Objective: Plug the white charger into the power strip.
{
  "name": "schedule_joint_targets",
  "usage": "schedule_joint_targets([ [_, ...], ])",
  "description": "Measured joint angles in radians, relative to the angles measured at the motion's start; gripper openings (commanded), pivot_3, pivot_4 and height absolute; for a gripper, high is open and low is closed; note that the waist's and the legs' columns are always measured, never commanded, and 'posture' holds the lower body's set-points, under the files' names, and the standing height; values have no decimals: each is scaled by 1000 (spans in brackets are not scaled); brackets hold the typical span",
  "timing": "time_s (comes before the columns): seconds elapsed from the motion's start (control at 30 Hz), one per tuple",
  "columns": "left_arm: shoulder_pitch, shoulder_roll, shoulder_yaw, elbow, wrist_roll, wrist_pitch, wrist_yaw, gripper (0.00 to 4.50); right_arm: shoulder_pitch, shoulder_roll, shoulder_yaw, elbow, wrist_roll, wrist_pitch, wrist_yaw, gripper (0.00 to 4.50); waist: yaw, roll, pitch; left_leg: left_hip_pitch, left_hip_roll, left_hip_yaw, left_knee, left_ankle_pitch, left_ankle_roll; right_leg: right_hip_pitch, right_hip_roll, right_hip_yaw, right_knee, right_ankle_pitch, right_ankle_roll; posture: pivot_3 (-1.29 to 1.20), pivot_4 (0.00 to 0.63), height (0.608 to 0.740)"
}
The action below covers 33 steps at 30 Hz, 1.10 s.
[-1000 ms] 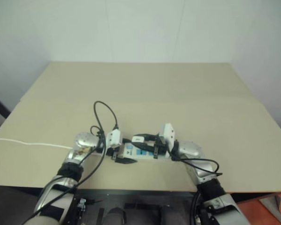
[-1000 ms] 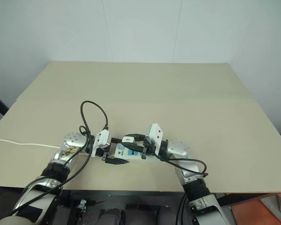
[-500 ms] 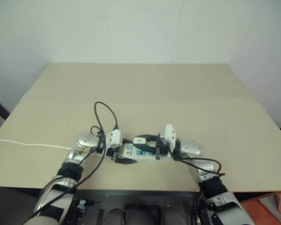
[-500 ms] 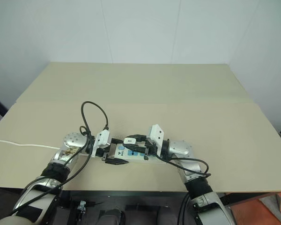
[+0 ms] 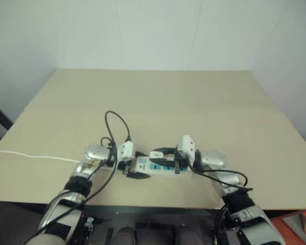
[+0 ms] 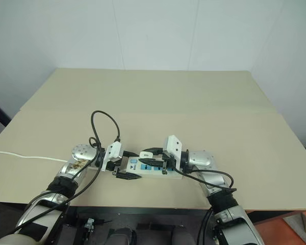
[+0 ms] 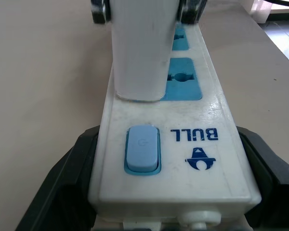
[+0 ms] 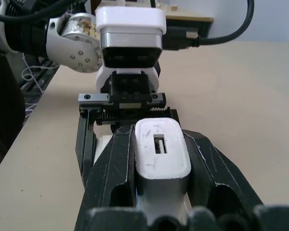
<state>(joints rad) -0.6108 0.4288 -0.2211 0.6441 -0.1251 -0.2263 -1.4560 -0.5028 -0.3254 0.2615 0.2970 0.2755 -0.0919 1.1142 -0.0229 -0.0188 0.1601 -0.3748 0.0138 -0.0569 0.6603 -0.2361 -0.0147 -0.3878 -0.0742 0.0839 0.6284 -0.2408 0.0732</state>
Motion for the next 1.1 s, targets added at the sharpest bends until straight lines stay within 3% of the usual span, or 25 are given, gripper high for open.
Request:
schedule_joint_targets([
  [0.93,7,8,3,-3,-3,6,0,3313,-42,1,8,24,11,98,39,1185,-11,0,-1,2,0,0,-1,0,0,2,0,0,0,-1,1,0,150,740],
  [1.1,8,8,2,-6,-3,4,-3,3313,-23,-6,19,19,-19,119,24,2823,-11,0,-1,2,0,0,-1,0,0,1,0,0,0,-1,0,0,150,740],
])
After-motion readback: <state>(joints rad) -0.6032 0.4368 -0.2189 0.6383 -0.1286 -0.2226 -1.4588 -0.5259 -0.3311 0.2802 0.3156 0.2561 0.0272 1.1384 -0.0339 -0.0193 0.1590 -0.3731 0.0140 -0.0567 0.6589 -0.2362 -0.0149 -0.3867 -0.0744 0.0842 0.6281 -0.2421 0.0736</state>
